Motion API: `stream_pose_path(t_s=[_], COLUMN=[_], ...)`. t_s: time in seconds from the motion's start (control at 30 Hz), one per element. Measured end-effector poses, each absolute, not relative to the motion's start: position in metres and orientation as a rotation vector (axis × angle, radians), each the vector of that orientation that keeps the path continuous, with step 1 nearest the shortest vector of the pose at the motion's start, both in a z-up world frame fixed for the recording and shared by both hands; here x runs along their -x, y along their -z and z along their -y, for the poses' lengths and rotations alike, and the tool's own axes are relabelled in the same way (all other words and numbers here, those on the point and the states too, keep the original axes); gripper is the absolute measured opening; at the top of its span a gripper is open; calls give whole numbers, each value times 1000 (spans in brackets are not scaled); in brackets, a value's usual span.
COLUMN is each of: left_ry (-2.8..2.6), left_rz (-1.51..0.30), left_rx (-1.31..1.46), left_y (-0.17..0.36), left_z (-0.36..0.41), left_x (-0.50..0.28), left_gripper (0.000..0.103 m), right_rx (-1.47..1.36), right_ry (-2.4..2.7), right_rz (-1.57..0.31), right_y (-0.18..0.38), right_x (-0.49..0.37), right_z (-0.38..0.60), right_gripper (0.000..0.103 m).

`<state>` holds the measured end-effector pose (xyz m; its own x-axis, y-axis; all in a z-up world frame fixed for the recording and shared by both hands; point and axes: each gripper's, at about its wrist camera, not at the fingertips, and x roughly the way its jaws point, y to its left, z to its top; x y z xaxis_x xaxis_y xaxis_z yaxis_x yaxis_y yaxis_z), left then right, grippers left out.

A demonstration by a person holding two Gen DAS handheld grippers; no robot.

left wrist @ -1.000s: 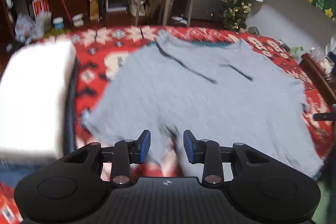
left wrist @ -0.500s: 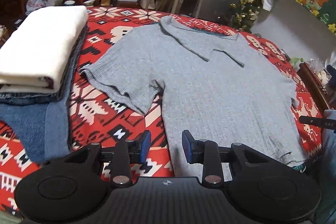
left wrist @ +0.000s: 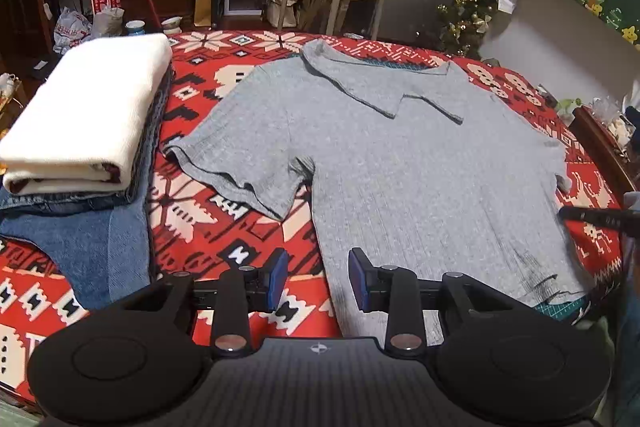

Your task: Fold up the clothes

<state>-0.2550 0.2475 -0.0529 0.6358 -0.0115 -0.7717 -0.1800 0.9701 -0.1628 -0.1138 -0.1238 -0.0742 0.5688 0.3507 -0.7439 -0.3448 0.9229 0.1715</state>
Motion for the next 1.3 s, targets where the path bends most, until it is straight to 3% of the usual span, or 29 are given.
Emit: stream_pose_path(t_s=[0.67,0.7,0.73,0.8,1.3], left_ry=[-66,-66,-65,-64,-70], left_rz=[-886,-886,-886,-883,-897], left_rx=[202,203,204,205,337], left_y=[57,57,57,56,73], left_z=[-237,-237,-237,-237,-251], left_x=[258,258,258,259,261], left_gripper=[34,34,34,34,33], right_rx=[-17,-17,-16,-8,-7], right_ry=[-438,-439,-445,-451,-268], right_rz=[-927,-928,-929,-932,-989], right_y=[86,86,86,85,80], right_x=[112,112,112,112,109], right_z=[114,114,113,112,154], right_gripper=[14,13,2,0,0])
